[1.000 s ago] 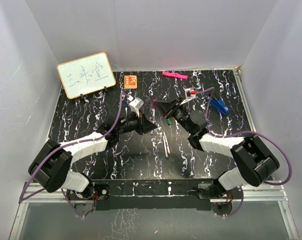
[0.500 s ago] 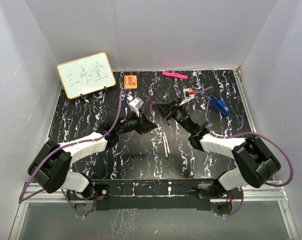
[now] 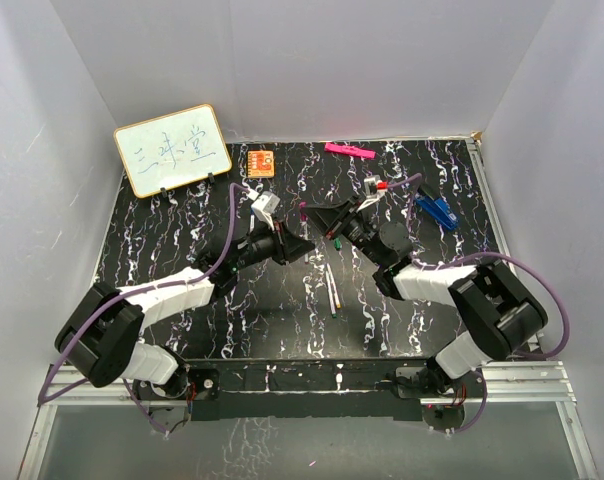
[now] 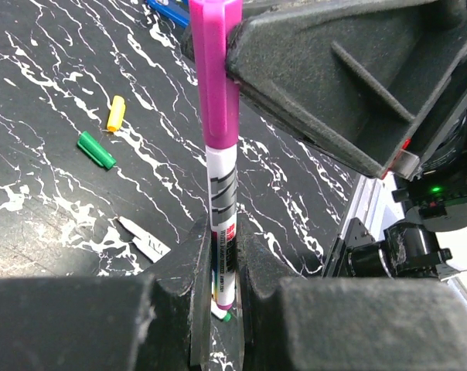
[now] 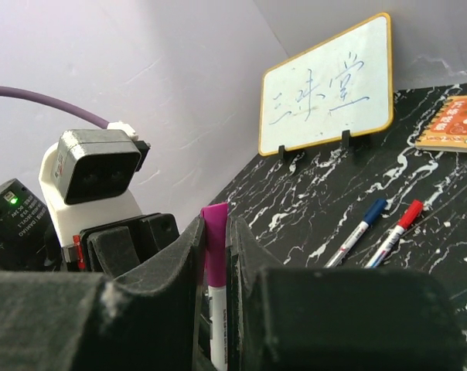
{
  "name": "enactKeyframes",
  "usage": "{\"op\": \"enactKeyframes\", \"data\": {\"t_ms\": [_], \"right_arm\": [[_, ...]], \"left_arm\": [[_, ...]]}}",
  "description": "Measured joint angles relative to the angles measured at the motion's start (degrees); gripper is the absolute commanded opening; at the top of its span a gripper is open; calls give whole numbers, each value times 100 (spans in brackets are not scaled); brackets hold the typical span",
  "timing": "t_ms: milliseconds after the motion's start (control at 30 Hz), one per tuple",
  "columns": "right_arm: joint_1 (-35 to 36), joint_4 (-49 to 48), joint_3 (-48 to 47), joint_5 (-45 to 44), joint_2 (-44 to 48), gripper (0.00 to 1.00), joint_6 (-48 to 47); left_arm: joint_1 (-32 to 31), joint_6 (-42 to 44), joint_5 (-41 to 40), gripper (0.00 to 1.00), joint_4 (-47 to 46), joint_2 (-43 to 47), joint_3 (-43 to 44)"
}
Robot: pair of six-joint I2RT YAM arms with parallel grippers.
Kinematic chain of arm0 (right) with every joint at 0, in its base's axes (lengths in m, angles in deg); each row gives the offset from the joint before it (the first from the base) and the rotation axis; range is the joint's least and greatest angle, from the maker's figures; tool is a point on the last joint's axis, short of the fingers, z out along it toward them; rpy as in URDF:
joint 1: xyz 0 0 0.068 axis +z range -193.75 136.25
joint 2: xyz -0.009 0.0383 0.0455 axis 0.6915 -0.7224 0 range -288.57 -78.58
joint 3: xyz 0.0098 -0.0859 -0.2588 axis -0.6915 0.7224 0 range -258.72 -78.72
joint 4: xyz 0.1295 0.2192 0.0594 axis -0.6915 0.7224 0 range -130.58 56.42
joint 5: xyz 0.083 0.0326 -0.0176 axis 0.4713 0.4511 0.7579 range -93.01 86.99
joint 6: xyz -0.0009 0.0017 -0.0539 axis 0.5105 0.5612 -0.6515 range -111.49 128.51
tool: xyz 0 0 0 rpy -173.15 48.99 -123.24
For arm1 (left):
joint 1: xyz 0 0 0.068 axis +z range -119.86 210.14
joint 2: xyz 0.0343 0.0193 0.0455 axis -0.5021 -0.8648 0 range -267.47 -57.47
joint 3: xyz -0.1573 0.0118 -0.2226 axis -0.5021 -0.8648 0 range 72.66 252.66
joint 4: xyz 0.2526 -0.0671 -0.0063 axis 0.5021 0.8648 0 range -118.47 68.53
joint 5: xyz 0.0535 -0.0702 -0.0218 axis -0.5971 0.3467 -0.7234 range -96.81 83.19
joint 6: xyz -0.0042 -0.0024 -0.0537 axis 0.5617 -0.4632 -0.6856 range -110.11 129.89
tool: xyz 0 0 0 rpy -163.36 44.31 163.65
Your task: Insert the pens into the pen caps
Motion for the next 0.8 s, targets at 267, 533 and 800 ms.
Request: {"op": "enactKeyframes", "data": {"t_ms": [267,533,800], "right_arm": [[-22,-299,-188,87,-275,0,199],[4,-249,-269,151,-245,0,87],[101,-125,-343,96,-188,0,-173]], "left_arm": [[0,-70,-168,0,-155,26,0],[-4,136,-435,0,76,291,-9],[7,232,-533,0,42,356,-20]]}}
